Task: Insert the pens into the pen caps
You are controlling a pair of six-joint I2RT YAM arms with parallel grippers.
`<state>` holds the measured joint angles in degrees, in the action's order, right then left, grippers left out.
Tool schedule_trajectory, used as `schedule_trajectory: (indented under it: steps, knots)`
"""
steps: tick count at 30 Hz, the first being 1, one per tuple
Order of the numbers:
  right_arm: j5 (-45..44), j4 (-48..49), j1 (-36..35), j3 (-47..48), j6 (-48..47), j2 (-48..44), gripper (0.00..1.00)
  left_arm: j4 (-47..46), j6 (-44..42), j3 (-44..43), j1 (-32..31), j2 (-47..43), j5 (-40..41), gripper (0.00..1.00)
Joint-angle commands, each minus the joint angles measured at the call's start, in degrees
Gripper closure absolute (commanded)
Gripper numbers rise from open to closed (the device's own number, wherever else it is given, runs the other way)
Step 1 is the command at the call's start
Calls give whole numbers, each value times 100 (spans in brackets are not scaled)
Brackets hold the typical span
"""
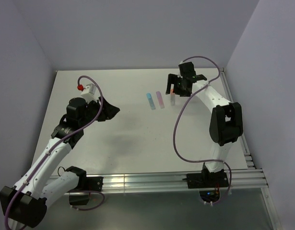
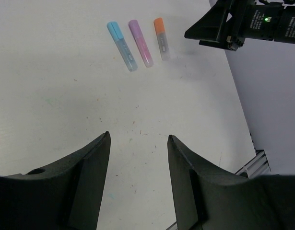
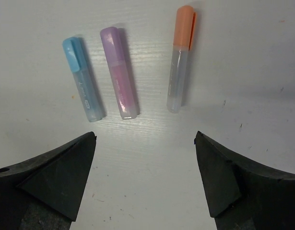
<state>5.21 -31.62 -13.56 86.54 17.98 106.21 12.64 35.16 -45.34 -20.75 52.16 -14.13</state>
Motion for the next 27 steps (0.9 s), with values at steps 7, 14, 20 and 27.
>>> schedule_trajectory:
  steps: [7, 14, 20, 27]
  knots:
    - [-38, 173, -94, -190, -93, -786, 4, -210, -220, -387, 27, 84, -11, 44]
    - [182, 375, -111, -436, -93, -1129, 0, -131, -369, -668, 71, 233, 51, 44]
    - [305, 551, -111, -691, -110, -1419, 0, -122, -440, -792, 89, 286, 104, 44]
    - [577, 700, -112, -884, 21, -1726, 0, -210, -457, -669, 133, 233, -10, 44]
